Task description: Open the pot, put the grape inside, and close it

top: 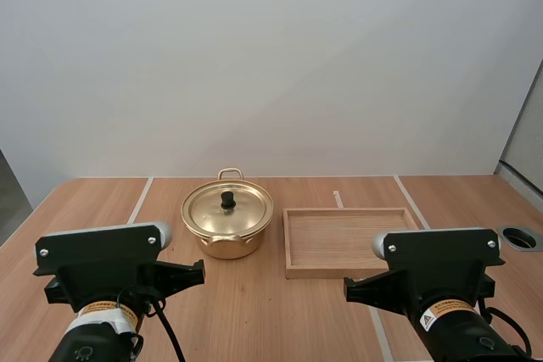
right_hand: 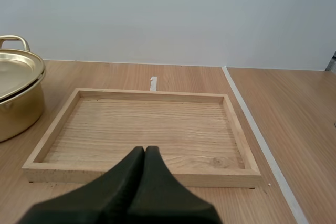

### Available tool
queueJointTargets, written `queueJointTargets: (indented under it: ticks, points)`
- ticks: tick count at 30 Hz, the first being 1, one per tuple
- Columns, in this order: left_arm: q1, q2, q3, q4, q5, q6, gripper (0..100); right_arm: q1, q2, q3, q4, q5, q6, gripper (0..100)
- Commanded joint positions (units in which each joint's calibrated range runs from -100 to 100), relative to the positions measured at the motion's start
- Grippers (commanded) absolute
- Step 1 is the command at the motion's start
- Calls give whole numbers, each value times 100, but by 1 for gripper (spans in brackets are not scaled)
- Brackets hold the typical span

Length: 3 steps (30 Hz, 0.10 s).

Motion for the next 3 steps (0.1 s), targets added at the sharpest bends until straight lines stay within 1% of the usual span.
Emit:
queueJointTargets:
  ticks: [1, 3]
  points:
    - [6, -35, 12, 44, -132, -81, 0, 5, -40, 0, 9, -16, 0, 0]
    - [6, -35, 12, 44, -132, -81, 0, 5, -40, 0, 9, -16, 0, 0]
